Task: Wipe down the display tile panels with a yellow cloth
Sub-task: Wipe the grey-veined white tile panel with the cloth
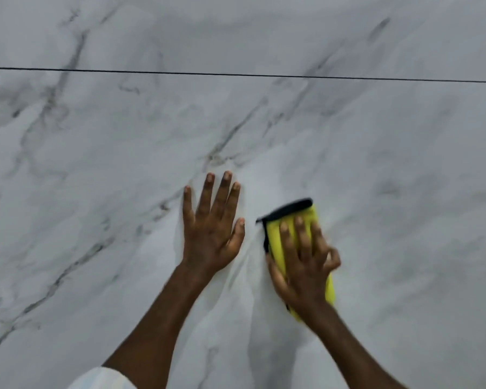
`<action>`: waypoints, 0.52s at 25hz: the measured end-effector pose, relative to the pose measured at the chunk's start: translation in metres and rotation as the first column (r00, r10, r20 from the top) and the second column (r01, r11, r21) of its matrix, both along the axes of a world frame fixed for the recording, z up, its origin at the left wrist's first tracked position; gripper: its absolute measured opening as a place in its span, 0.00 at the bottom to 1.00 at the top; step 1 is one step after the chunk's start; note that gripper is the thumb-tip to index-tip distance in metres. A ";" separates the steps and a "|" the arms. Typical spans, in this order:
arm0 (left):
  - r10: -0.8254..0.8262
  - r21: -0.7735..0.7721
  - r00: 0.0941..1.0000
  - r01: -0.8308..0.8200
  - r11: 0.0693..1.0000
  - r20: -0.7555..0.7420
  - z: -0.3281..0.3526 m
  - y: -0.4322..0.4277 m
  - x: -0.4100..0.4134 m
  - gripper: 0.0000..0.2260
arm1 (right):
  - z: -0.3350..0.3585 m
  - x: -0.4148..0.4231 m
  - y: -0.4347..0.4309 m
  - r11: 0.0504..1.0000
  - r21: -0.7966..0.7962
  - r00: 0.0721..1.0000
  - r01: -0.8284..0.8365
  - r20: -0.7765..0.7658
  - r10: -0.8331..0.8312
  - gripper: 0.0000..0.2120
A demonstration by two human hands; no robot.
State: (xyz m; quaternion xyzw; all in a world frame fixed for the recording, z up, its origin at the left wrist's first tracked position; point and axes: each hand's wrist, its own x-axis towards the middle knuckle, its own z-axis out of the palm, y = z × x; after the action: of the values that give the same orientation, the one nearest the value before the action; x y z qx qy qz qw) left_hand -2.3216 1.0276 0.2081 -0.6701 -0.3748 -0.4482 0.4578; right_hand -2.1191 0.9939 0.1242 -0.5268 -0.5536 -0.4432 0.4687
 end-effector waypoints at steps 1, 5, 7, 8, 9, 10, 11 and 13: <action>0.017 0.008 1.000 -0.017 1.000 -0.006 -0.002 0.002 -0.001 0.30 | -0.017 0.003 -0.001 1.000 -0.009 0.999 0.004 0.035 -0.004 0.32; -0.005 0.015 1.000 0.005 1.000 -0.014 0.002 0.001 0.000 0.29 | 0.076 -0.002 0.003 0.997 0.037 0.997 -0.071 -0.008 0.071 0.33; -0.013 0.011 1.000 0.013 1.000 -0.010 -0.001 0.002 -0.001 0.28 | 0.150 -0.001 0.003 0.993 0.060 0.995 -0.099 -0.024 0.100 0.34; -0.015 0.008 1.000 0.015 1.000 -0.001 -0.002 0.002 -0.001 0.28 | 0.174 0.000 0.004 0.993 0.081 0.996 -0.088 -0.024 0.090 0.34; -0.014 0.003 1.000 0.014 1.000 0.013 -0.003 0.001 -0.001 0.28 | 0.184 0.001 0.005 0.992 0.099 0.997 -0.076 -0.016 0.078 0.34; -0.013 -0.004 1.000 0.013 1.000 0.022 -0.003 0.001 -0.001 0.28 | 0.182 0.001 0.006 0.991 0.117 0.998 -0.064 -0.006 0.066 0.33; -0.010 -0.008 1.000 0.010 1.000 0.023 -0.001 0.001 0.000 0.28 | 0.171 0.000 0.008 0.990 0.135 0.999 -0.050 0.000 0.051 0.32; -0.005 -0.012 1.000 0.005 1.000 0.018 0.003 0.000 0.001 0.27 | 0.126 -0.002 0.009 0.986 0.166 0.999 -0.035 0.001 0.036 0.30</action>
State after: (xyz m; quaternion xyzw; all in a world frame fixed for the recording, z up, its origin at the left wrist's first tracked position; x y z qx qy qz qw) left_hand -2.3209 1.0277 0.2109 -0.6697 -0.3797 -0.4532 0.4494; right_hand -2.1213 1.0024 0.2505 -0.4766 -0.5235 -0.4787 0.5193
